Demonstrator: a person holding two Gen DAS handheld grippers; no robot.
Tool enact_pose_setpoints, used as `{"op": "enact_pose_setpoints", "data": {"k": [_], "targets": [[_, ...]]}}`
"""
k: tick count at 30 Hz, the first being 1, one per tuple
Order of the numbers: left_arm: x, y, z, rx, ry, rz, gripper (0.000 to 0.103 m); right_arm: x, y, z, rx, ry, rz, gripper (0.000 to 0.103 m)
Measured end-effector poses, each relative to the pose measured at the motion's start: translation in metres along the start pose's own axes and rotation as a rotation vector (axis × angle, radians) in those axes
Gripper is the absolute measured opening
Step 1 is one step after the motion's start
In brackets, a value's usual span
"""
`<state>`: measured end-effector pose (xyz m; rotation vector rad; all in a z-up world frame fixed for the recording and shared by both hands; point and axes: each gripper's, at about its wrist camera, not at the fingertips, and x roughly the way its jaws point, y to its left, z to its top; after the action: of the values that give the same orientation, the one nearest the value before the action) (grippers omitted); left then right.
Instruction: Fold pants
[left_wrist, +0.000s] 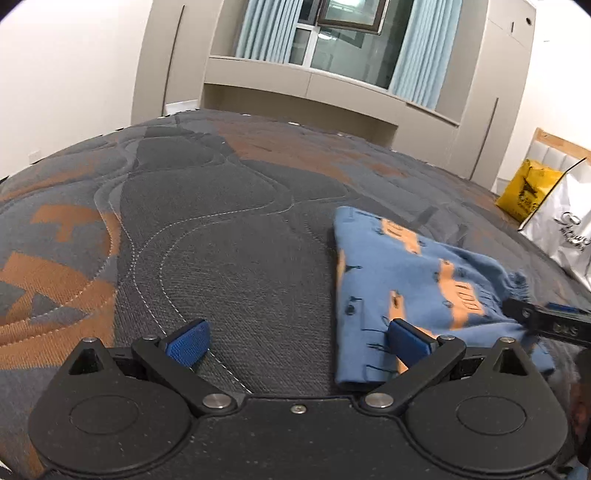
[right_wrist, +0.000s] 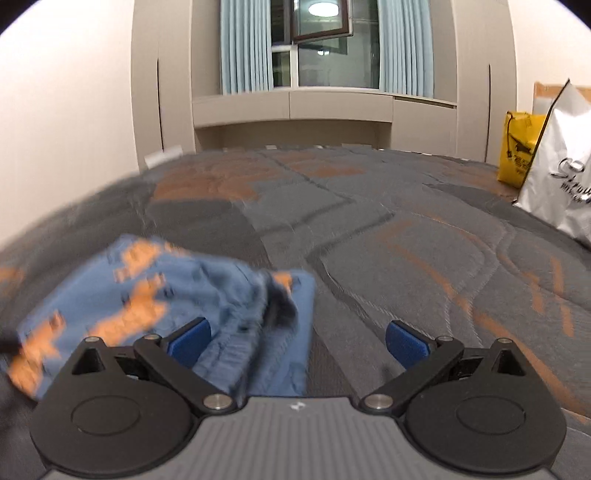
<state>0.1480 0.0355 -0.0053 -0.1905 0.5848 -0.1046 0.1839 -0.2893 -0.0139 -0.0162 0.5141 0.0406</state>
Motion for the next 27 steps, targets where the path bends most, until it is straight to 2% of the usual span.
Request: {"op": "enact_pose_setpoints", "data": {"k": [4,8,11,14,17,21,27], "targets": [[0.0,0.001,0.005,0.017,0.0,-0.007,0.102,-0.01,-0.008,0.002,0.034,-0.005,0.022,0.103],[0.004,-0.003,0.032,0.055,-0.057,0.017,0.102,-0.009,-0.007,0.014,0.007,-0.037,0.02,0.103],[0.022,-0.013,0.053,0.102,-0.08,0.021,0.102,-0.003,-0.003,0.026,-0.002,-0.077,0.005,0.103],[0.053,-0.021,0.066,0.137,-0.057,0.043,0.102,0.014,-0.002,0.035,-0.027,-0.049,-0.049,0.103],[0.076,-0.024,0.065,0.14,-0.008,0.057,0.102,0.03,-0.011,0.03,-0.043,-0.003,-0.082,0.103],[0.081,-0.018,0.058,0.103,-0.018,0.039,0.103,0.04,-0.028,0.017,0.02,0.021,-0.036,0.103],[0.069,-0.018,0.054,0.093,-0.012,0.056,0.102,0.016,-0.031,0.017,0.075,-0.035,-0.001,0.103]]}}
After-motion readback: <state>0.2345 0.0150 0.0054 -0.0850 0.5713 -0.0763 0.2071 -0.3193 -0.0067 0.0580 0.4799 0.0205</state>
